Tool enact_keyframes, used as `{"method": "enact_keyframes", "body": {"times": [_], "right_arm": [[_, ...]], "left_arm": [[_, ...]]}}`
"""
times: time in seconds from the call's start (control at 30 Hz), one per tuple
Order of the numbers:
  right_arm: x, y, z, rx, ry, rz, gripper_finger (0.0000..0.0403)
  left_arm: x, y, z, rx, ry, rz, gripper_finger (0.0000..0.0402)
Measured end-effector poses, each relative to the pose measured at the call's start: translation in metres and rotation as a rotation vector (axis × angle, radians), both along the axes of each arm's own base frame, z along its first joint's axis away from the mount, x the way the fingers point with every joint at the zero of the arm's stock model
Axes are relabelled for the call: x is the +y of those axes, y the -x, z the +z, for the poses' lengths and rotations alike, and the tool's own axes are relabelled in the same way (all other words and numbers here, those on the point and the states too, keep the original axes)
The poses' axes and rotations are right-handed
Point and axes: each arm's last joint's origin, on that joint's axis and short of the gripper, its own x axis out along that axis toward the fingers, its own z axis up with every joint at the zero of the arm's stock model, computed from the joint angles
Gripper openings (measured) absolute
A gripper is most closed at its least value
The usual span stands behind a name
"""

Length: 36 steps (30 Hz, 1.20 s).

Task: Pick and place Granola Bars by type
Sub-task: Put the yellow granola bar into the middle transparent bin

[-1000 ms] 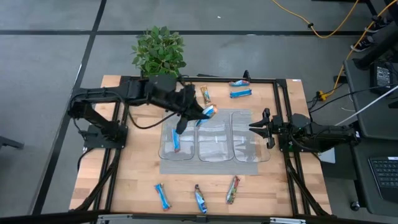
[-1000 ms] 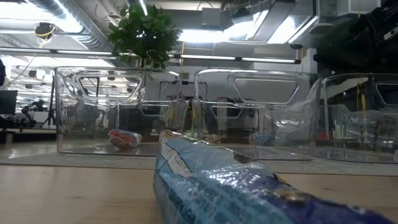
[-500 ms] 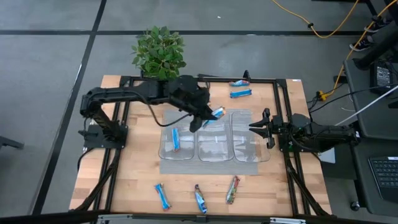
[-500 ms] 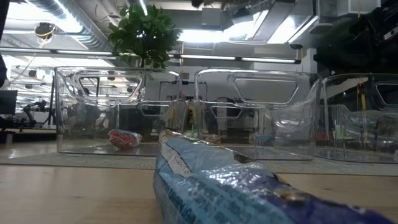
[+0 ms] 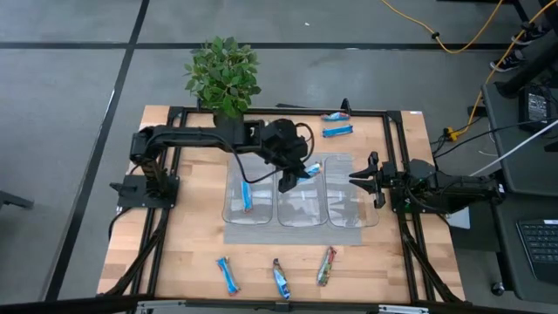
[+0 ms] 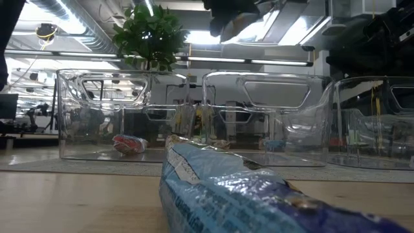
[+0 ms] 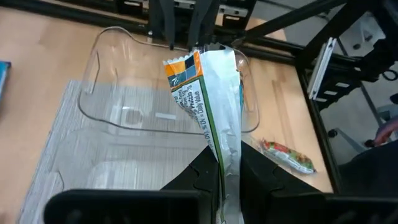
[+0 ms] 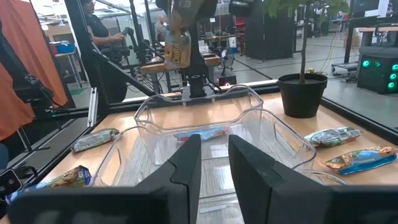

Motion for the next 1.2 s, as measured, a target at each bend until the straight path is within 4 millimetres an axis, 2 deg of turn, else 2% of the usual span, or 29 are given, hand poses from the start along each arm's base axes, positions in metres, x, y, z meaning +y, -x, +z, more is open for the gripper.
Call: {"method": "enact_keyframes", "body": {"times": [0.27, 0.53, 1.2], "right_arm": [[0.000, 0.000, 0.000, 0.000, 0.001, 0.000, 0.0085], [0.000, 0.000, 0.000, 0.002, 0.000, 0.000, 0.0085], [0.000, 0.000, 0.000, 0.002, 0.000, 0.000, 0.0085]], "left_arm": [[0.002, -0.006, -0.016, 0.068, -0.032, 0.031, 0.0033], [0.004, -0.018, -0.041, 0.141, -0.051, 0.035, 0.0033], [0.007, -0.050, -0.135, 0.359, -0.063, -0.004, 0.0033]]}}
